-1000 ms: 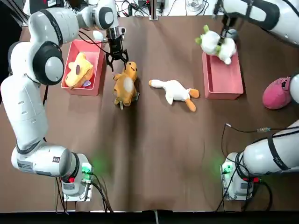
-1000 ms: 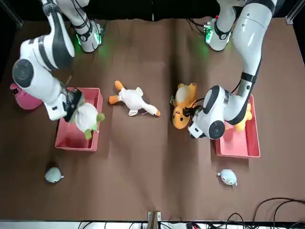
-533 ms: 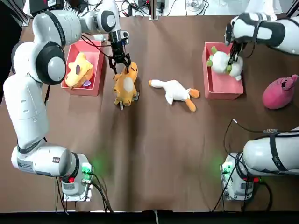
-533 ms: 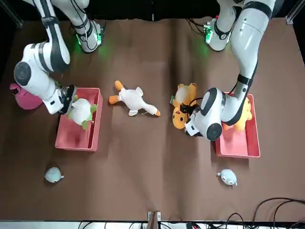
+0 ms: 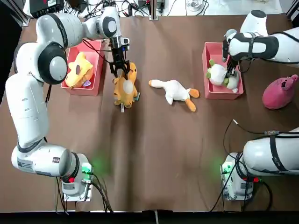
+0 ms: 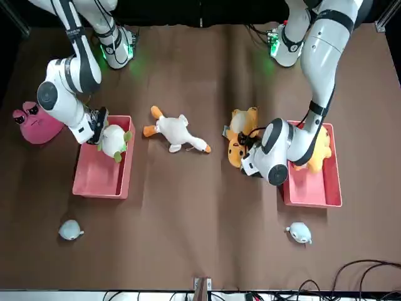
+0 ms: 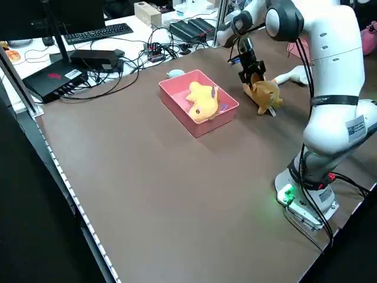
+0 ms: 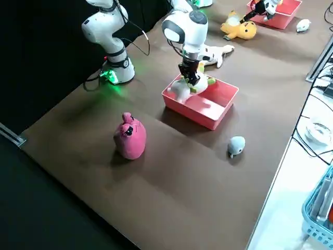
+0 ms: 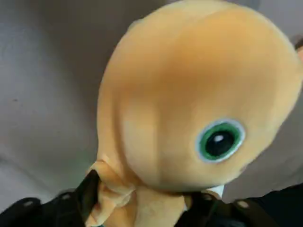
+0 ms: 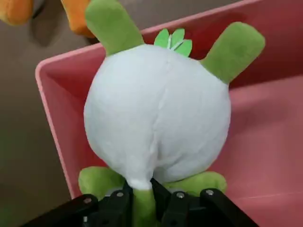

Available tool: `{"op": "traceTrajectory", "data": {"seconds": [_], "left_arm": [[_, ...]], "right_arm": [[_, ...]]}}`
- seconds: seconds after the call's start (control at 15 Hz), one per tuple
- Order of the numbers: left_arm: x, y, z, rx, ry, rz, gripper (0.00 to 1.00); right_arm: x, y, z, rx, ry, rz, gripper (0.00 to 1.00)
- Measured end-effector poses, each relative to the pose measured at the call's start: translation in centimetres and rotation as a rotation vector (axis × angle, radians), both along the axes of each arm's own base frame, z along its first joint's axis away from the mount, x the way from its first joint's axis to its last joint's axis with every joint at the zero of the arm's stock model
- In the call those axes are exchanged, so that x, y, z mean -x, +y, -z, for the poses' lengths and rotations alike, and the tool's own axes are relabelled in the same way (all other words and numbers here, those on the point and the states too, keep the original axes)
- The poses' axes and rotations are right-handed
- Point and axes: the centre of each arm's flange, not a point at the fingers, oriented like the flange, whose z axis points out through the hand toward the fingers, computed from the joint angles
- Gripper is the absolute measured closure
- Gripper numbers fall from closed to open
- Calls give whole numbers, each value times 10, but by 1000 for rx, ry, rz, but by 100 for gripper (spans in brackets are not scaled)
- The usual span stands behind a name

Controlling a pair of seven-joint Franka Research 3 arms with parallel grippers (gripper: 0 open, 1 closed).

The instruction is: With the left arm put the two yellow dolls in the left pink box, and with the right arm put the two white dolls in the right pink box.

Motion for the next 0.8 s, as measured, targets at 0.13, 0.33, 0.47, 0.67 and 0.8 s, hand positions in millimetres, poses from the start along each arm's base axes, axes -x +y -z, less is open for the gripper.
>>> {"op": "traceTrajectory", "data": {"seconds": [0.13, 0.33, 0.47, 0.67, 0.8], "left_arm": [[0, 1, 1, 41, -6, 48, 41], [-4, 10, 0, 87, -11, 91, 67], [-7, 15, -2, 91, -5, 91, 83], [-7, 16, -4, 91, 1, 92, 92], [-7, 21, -8, 83, 22, 90, 92]], "right_arm": [[2, 0, 3, -1, -17, 1, 90], [6, -1, 12, -2, -21, 2, 87], [8, -1, 17, -3, -21, 4, 71], [7, -1, 14, -3, -28, 14, 41], [-6, -1, -16, 2, -24, 44, 14]]}}
